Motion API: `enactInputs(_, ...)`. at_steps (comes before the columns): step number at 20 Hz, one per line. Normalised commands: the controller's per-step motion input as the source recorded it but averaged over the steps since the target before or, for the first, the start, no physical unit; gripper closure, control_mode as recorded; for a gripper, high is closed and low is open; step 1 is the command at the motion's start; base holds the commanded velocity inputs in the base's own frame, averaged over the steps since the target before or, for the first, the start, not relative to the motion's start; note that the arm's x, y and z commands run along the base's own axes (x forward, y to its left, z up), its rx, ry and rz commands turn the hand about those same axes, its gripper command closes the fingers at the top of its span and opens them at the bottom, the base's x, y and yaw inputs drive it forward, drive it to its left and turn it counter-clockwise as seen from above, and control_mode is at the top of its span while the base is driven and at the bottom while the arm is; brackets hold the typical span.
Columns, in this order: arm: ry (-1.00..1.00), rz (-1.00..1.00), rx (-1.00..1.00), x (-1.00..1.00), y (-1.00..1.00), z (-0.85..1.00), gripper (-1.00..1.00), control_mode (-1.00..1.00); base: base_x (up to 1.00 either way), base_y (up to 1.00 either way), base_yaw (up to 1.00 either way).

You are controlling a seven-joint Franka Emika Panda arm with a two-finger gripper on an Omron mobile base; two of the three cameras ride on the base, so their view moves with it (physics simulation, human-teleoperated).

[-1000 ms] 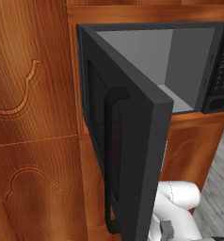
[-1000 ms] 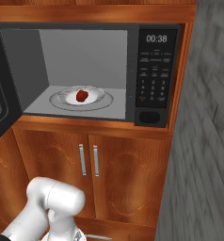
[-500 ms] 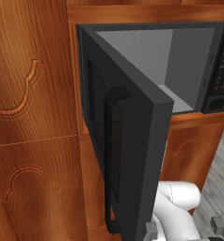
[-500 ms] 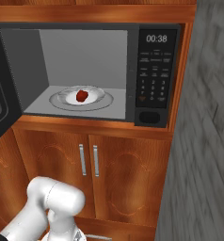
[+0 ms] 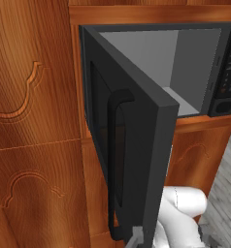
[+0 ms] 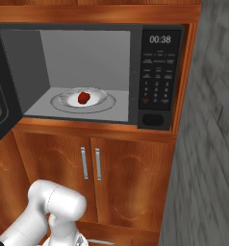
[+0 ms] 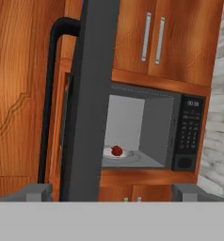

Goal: Pick the bell pepper from the counter and place it in the microwave. Then turn on the microwave.

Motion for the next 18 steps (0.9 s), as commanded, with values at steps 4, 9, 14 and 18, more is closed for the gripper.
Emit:
enactInputs(4, 0.00, -0.04, 0.00, 0.13, 0.16, -0.15, -1.00, -1.00, 0.00, 0.00, 0.00)
enactInputs(9, 0.00, -0.04, 0.00, 0.18, 0.10, -0.16, -1.00, -1.00, 0.00, 0.00, 0.00)
enactInputs(14, 0.00, -0.04, 0.00, 0.21, 0.13, -0.16, -1.00, -1.00, 0.00, 0.00, 0.00)
enactInputs(18, 0.00, -0.04, 0.00, 0.12, 0.20, -0.13, -1.00, -1.00, 0.00, 0.00, 0.00)
